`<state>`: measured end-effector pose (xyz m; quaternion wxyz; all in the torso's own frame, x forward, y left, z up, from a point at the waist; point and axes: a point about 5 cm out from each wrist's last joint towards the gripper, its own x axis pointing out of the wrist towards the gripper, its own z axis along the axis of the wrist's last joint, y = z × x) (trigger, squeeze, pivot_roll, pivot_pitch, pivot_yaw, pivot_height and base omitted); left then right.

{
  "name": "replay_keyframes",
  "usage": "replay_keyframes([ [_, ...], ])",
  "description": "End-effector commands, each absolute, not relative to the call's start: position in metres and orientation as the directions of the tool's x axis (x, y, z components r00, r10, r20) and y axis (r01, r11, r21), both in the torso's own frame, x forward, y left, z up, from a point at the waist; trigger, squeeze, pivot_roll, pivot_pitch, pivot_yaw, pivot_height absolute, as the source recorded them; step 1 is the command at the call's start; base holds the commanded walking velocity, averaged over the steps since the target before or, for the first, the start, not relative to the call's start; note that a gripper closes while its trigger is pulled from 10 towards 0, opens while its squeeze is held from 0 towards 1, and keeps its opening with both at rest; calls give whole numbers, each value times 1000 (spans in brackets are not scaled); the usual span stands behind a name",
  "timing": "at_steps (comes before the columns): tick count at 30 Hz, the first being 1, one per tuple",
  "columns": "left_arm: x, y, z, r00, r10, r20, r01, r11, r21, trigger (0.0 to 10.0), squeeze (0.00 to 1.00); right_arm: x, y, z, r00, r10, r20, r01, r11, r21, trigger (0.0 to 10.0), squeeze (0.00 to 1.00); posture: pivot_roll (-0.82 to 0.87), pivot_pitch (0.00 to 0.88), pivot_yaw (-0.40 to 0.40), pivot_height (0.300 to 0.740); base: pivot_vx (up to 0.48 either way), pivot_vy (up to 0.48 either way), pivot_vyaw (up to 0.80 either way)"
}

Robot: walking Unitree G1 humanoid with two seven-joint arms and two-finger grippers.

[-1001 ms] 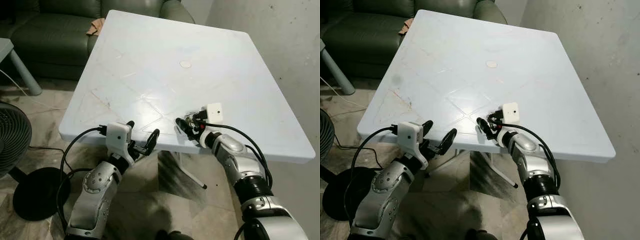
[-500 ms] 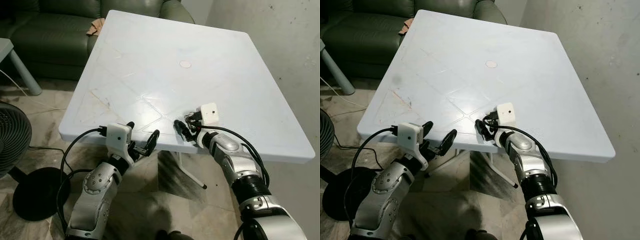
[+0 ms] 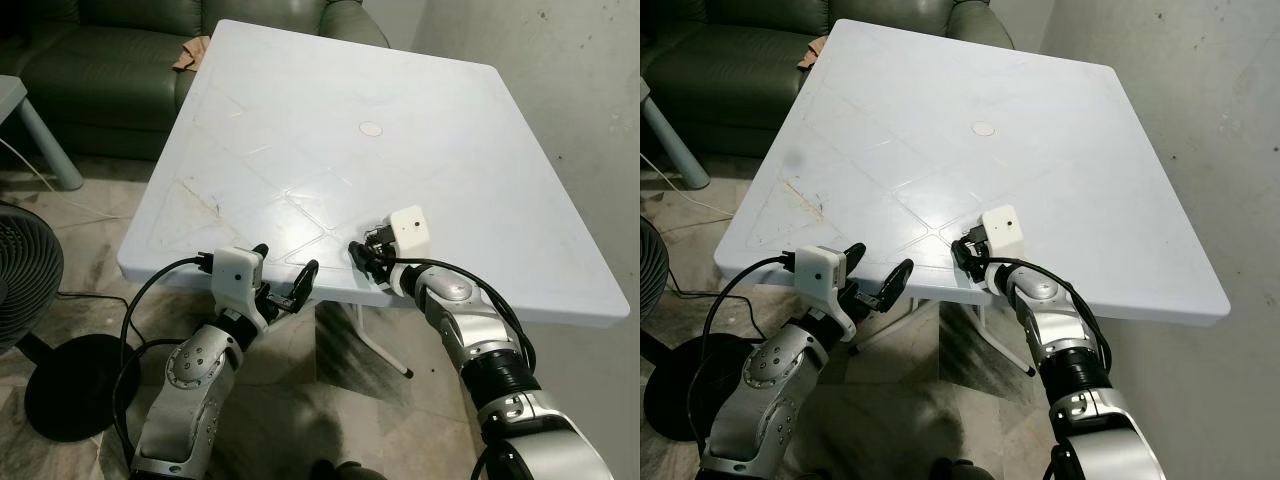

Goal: Hang keys on a hook

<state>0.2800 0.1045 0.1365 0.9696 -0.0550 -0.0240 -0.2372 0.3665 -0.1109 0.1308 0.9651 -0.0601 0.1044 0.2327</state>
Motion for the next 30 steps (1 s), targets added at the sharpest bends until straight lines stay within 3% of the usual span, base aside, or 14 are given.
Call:
replay_keyframes([
  [1,277,103,137,886,-457,75,462,882,-96,10000,0,362,-114,120,859,433,-274,-469,880,-78,0,0,32,178,-168,740,0,0,0],
  [30,280,103,138,889,-451,80,458,884,-95,10000,0,366,-119,128,874,420,-244,-452,887,-95,0,0,19,187,-165,740,0,0,0],
])
